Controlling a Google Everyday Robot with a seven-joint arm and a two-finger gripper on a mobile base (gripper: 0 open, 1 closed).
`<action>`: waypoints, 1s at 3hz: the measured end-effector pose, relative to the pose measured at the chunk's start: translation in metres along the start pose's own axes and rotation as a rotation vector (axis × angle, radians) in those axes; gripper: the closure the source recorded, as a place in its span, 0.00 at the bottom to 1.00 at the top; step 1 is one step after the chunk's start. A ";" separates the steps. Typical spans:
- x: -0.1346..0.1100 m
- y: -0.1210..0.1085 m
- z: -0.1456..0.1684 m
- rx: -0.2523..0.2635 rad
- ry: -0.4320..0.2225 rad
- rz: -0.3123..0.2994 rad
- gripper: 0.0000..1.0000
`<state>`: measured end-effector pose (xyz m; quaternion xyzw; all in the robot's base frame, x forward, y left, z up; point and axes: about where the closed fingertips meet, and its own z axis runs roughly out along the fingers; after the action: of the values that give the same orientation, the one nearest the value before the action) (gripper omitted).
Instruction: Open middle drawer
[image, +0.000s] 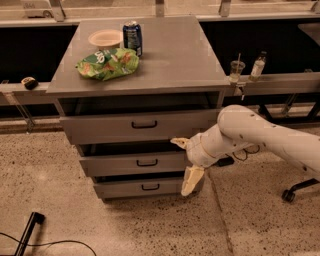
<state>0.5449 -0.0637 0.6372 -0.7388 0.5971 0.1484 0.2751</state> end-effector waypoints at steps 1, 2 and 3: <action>0.024 -0.016 0.030 0.006 0.012 0.047 0.00; 0.066 -0.032 0.068 0.032 0.084 0.108 0.00; 0.095 -0.039 0.089 0.059 0.145 0.138 0.00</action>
Offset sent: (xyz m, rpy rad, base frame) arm 0.0941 -0.0266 -0.1423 -0.1355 0.0156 -0.2377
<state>0.6149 -0.0829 0.5222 -0.6964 0.6688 0.0956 0.2420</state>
